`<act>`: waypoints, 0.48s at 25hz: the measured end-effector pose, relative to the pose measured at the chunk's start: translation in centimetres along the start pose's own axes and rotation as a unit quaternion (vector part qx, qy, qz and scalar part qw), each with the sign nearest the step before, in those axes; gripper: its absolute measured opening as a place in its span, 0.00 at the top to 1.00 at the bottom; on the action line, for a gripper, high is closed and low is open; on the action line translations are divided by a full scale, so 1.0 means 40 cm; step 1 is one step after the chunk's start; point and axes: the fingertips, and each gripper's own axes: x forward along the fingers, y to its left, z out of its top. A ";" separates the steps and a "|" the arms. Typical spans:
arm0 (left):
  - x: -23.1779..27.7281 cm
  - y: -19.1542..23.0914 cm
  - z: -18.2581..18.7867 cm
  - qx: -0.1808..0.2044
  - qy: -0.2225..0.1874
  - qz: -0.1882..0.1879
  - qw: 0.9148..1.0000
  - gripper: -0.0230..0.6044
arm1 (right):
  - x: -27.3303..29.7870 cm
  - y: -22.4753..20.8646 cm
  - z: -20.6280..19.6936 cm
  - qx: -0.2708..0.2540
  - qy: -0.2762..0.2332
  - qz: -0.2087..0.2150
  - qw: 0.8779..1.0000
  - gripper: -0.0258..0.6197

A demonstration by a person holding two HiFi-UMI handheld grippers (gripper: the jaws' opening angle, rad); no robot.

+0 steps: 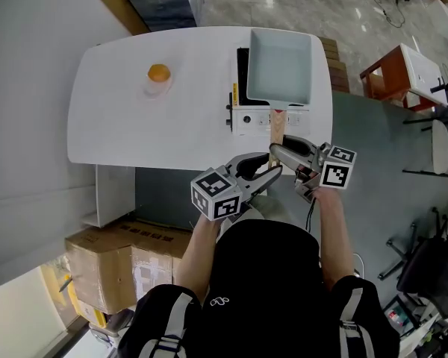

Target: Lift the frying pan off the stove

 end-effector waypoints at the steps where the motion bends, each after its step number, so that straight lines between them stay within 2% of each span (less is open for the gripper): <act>1: 0.000 0.001 -0.003 -0.003 0.000 0.000 1.000 0.67 | 0.000 -0.002 -0.003 0.001 0.002 0.000 1.000 0.68; 12: -0.004 -0.016 -0.013 -0.008 -0.005 -0.002 1.000 0.67 | -0.013 0.009 -0.016 0.011 -0.006 0.014 1.000 0.67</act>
